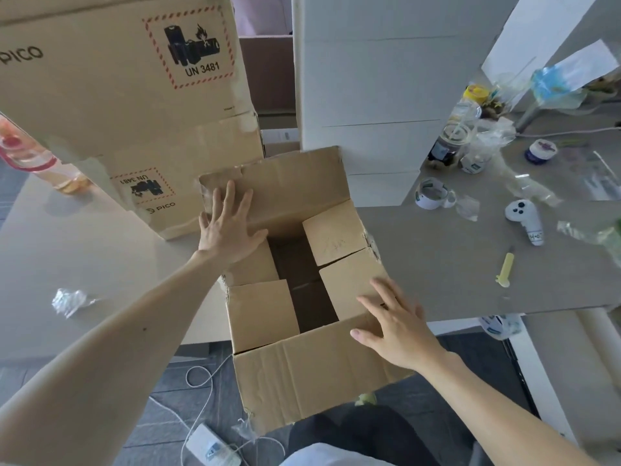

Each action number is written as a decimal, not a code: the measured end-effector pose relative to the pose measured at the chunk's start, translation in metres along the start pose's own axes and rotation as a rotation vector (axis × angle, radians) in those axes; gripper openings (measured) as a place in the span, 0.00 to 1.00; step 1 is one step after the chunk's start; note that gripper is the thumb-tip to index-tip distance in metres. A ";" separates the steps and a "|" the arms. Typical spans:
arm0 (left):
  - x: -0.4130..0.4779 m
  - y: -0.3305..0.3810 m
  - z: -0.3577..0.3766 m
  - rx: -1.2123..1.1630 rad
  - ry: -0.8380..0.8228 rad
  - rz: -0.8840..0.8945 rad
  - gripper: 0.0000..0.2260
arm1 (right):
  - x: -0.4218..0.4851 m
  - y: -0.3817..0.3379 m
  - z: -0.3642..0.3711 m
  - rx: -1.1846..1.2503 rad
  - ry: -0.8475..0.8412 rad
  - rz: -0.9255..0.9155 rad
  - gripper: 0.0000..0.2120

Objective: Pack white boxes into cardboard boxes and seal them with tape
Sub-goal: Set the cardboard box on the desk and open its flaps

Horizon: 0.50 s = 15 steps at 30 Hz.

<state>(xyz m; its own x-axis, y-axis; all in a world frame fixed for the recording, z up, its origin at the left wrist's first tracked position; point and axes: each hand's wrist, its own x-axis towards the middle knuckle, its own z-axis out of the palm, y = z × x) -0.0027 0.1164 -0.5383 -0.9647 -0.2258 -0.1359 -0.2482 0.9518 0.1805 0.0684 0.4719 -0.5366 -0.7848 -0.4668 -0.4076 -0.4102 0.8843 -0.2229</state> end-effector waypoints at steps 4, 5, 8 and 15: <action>-0.002 0.013 0.007 0.005 0.024 -0.049 0.41 | 0.026 -0.008 -0.019 -0.035 -0.011 -0.034 0.31; -0.004 0.019 0.007 0.005 0.042 -0.052 0.40 | 0.038 -0.011 -0.023 -0.043 -0.004 -0.065 0.30; -0.017 0.034 0.008 0.011 0.080 -0.029 0.37 | 0.078 -0.026 -0.031 -0.140 -0.006 -0.216 0.30; -0.038 0.049 0.018 0.182 -0.036 0.004 0.42 | 0.136 -0.062 -0.034 -0.454 -0.131 -0.422 0.21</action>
<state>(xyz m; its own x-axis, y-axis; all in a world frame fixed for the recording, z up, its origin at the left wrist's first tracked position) 0.0232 0.1757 -0.5418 -0.9610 -0.2170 -0.1712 -0.2207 0.9753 0.0027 -0.0290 0.3540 -0.5478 -0.4610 -0.7478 -0.4777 -0.8508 0.5255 -0.0016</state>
